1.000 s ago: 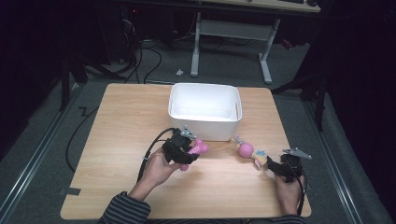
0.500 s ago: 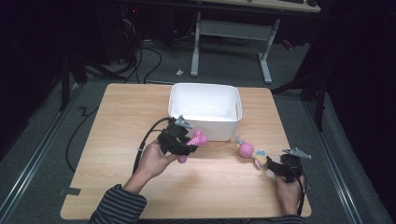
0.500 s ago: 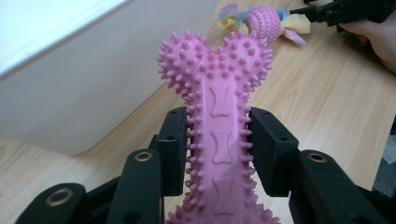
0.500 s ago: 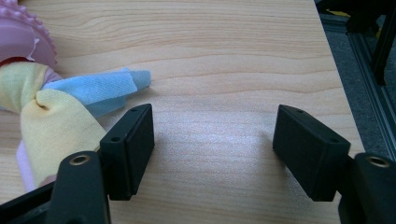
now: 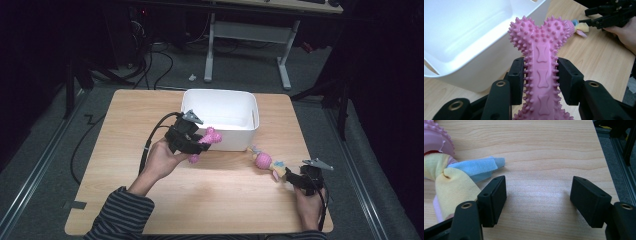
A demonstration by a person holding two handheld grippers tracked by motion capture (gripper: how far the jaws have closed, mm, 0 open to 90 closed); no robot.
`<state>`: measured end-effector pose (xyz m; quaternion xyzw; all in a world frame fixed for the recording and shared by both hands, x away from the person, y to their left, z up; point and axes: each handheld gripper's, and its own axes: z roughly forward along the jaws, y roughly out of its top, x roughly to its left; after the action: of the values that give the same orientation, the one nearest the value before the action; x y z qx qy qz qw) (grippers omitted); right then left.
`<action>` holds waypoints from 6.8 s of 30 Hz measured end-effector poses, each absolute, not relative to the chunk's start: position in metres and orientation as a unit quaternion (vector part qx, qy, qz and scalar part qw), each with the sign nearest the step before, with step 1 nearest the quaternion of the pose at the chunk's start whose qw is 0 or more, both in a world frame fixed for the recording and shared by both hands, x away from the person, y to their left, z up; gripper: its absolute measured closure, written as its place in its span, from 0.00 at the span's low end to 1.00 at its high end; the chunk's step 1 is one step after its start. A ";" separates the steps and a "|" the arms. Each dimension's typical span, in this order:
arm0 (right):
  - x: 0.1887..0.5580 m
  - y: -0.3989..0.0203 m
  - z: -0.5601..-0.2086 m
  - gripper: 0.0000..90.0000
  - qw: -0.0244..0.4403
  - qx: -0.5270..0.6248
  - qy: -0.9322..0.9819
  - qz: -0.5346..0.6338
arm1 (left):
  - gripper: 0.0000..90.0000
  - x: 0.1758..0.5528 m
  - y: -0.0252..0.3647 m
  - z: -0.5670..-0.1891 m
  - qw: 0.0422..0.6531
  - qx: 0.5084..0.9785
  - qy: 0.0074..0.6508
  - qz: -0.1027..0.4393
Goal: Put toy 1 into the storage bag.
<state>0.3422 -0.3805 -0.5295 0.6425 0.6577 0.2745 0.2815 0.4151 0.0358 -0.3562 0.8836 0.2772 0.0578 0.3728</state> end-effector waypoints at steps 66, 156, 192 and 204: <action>0.342 -0.380 -0.529 0.33 0.280 0.641 0.660 0.275 | 0.66 0.512 0.007 -0.346 0.358 0.866 0.332 0.109; 0.342 -0.379 -0.529 0.33 0.278 0.639 0.662 0.275 | 0.39 0.488 0.044 -0.348 0.382 0.840 0.351 0.157; 0.342 -0.379 -0.529 0.32 0.278 0.639 0.663 0.275 | 0.36 0.440 0.105 -0.351 0.420 0.807 0.382 0.164; 0.342 -0.379 -0.529 0.32 0.278 0.638 0.663 0.275 | 0.36 0.425 0.127 -0.354 0.429 0.795 0.393 0.174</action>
<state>0.3423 -0.3792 -0.5293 0.6380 0.6633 0.2747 0.2784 0.4247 0.1266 -0.3544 0.7947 0.3926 0.1744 0.4289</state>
